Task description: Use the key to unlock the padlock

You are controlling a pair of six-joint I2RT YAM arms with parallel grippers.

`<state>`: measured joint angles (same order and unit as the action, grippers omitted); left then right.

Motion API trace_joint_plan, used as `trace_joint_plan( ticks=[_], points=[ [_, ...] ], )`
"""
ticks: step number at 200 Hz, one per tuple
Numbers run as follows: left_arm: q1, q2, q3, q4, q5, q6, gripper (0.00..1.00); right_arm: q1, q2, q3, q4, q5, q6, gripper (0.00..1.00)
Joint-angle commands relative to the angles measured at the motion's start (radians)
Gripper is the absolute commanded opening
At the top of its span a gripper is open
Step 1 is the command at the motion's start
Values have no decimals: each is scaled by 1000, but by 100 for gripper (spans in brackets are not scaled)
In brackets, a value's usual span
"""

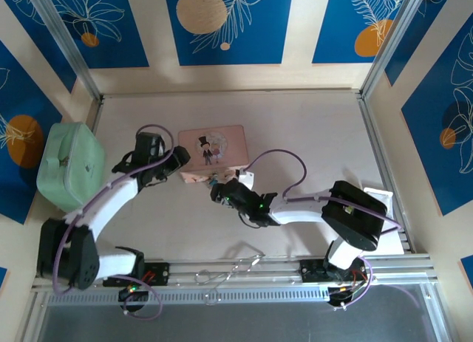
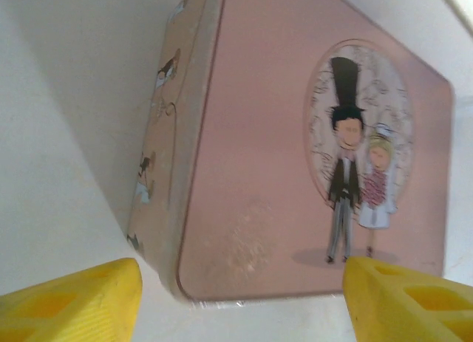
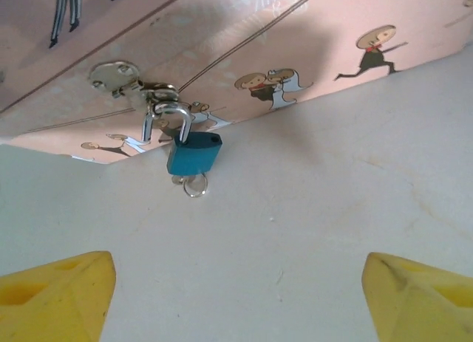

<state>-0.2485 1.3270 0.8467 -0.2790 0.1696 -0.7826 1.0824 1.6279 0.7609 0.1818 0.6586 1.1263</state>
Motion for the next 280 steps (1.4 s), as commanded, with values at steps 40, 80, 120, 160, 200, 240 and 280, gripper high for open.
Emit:
trace_joint_plan(
  ticks=[40,80,120,160,200,240,280],
  points=[
    [24,81,32,-3,77,84,59,-158,-37,-134,323,-272,-75,76],
    [25,146,38,-20,98,118,57,-135,0,-33,267,-209,-85,78],
    [29,174,103,-42,90,158,59,-64,1,-21,194,-109,-60,80],
    [30,207,93,-2,122,138,58,-96,16,-100,331,-121,28,82],
    [33,229,127,-57,104,144,53,-98,74,39,201,-124,-88,82],
    [34,233,114,-95,76,163,50,-85,127,31,273,-124,-110,83],
    [34,255,137,-141,66,185,48,-83,213,105,277,-104,-108,80]
  ],
)
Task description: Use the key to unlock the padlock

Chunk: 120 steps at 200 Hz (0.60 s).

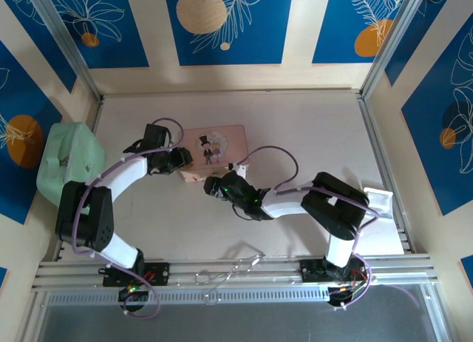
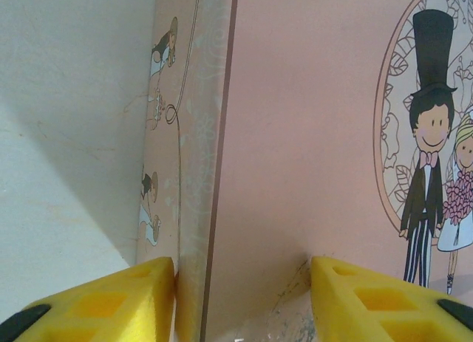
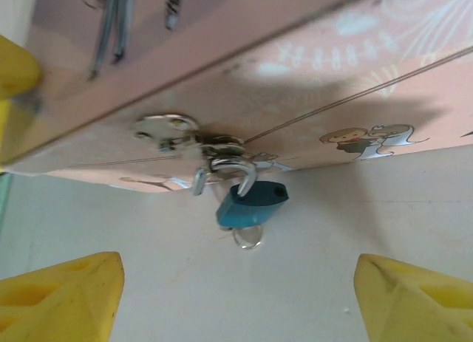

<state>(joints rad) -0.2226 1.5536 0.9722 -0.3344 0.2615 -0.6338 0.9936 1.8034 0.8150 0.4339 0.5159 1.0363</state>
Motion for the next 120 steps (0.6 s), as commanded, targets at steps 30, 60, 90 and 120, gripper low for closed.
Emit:
trace_joint_plan(
  ticks=[30,60,90,120],
  points=[
    [8,16,11,-98,-31,50,48,33,80,93,-68,99,-10,74],
    [8,11,13,-99,-31,52,47,14,85,91,-89,76,-33,69],
    [8,16,16,-107,-36,62,47,6,108,119,-115,49,-75,66],
    [8,19,15,-108,-33,65,46,4,118,133,-114,47,-86,61]
  ],
)
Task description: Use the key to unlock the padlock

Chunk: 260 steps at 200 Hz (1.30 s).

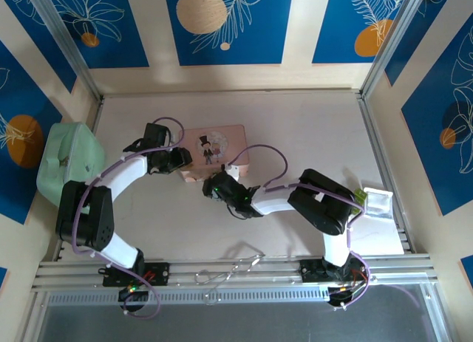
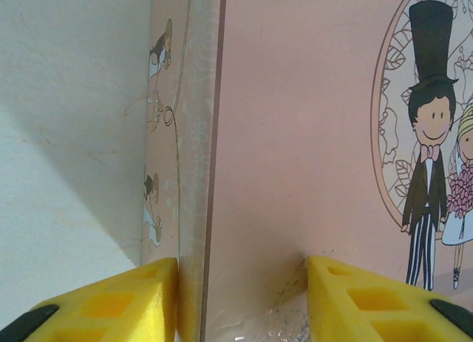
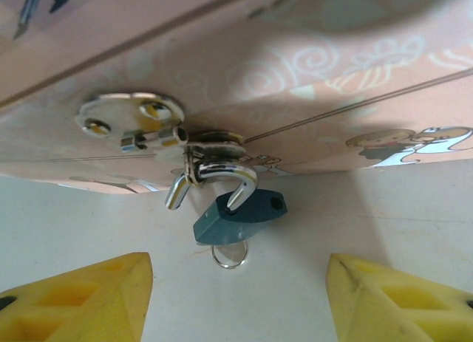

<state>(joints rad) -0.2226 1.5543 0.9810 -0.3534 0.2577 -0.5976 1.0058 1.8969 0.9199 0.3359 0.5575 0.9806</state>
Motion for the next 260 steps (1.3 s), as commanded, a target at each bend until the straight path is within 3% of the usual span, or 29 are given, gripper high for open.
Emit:
trace_joint_plan(
  ticks=[1,38,97,144,229,260],
  points=[
    [8,17,7,-90,-29,28,46,-8,26,28,-16,6,-30,61],
    [6,19,8,-93,-24,32,45,-13,40,39,-1,-7,-38,51],
    [8,18,9,-100,-21,42,44,-34,59,41,49,-37,-52,43],
    [7,18,13,-109,-26,50,43,-42,56,24,78,-39,-34,25],
    [10,20,7,-114,-37,58,42,-56,-5,-73,142,-24,-3,12],
    [14,14,5,-115,-36,59,42,-65,-27,-115,174,-28,-2,16]
  ],
)
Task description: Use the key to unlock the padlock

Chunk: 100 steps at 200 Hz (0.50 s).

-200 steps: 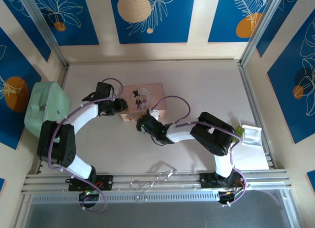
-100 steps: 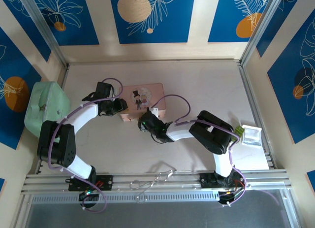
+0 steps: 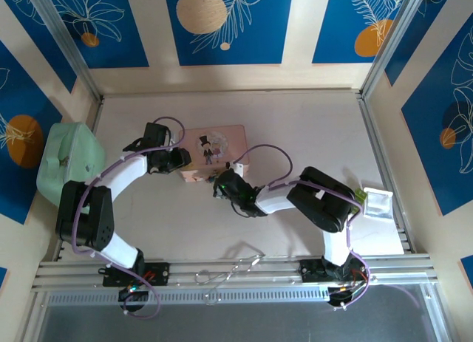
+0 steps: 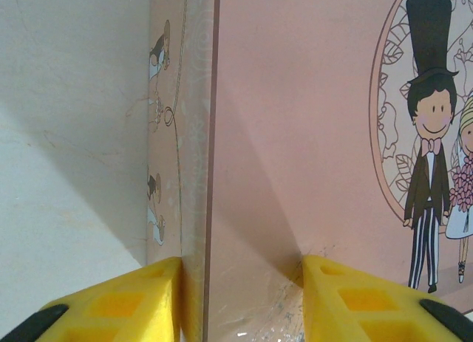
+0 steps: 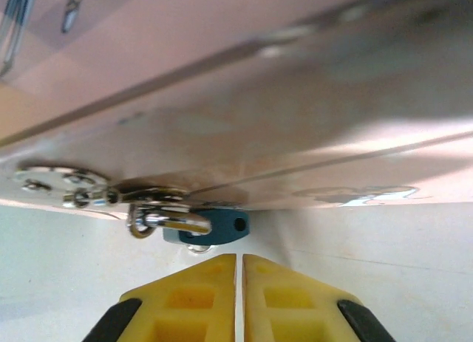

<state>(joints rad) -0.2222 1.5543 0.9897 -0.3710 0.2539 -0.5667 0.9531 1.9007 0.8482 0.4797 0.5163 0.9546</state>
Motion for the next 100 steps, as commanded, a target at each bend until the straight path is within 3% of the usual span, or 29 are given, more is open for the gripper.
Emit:
trace_joint_plan(
  ticks=[1,11,27,37,58,100],
  points=[
    [13,14,-5,-98,-32,27,42,-14,-31,-45,33,11,25,16],
    [13,15,-5,-97,-30,28,42,-22,-33,-64,70,-7,19,24],
    [14,15,-6,-98,-28,26,41,-40,-30,-89,133,-53,3,47],
    [15,15,-6,-99,-27,26,42,-48,-22,-99,166,-88,-5,54],
    [14,15,-6,-97,-24,25,41,-55,-7,-93,189,-121,-24,59],
    [17,16,-3,-94,-16,26,41,-52,43,-24,139,-157,-68,59]
  ],
)
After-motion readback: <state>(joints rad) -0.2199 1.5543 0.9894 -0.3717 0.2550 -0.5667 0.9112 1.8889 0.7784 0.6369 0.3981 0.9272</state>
